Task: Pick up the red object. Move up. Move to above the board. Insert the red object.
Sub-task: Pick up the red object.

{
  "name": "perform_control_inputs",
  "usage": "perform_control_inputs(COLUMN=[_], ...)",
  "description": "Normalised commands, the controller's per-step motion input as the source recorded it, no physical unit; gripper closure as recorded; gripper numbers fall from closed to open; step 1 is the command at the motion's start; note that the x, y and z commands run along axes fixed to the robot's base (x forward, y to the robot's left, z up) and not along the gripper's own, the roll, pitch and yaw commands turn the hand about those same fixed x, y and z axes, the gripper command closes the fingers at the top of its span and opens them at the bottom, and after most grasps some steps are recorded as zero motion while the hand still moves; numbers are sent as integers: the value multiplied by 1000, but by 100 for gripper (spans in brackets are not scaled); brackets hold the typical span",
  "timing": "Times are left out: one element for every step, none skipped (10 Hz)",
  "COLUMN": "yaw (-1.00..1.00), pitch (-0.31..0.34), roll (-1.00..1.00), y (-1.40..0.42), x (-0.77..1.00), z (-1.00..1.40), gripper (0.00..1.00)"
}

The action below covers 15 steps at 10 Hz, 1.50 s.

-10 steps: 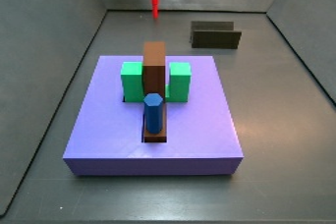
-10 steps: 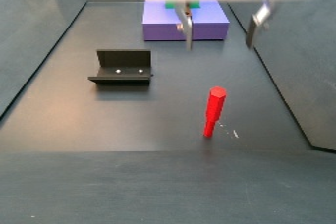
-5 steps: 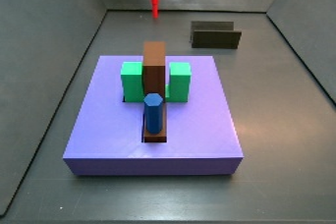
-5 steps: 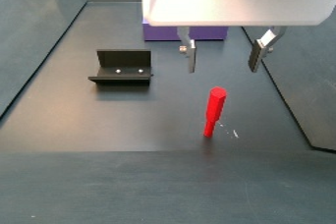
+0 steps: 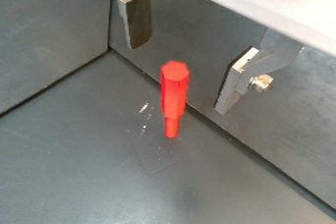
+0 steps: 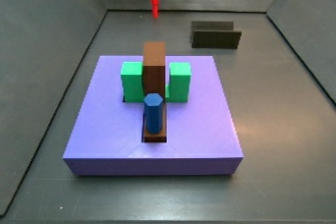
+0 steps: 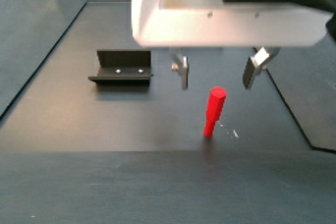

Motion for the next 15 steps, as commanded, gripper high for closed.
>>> perform_control_inputs(yaw=[-106,-123,-277,-331,-280,-266,-211,-97,0,54,140,189,131,71,86], pitch=[-71,-71,-40,-91,-111,-119,-121,-107,0,-4,-4,0,-1,-9,0], roll=[-116,-86,-133,-150,-117,-120,-120,-110,-119,-100,-109,-111,-73,-54,-37], y=[94,94,80,51,74,63,71,137,0,6,0,0,0,0,-91], x=[0,0,-31,-17,-86,-83,-83,-43,31,23,37,54,0,0,0], z=[-306,-283,-129,-100,-186,-203,-214,-211,0,-29,-34,-3,0,0,0], gripper=[0,0,0,0,0,0,0,0,0,0,0,0,0,0,0])
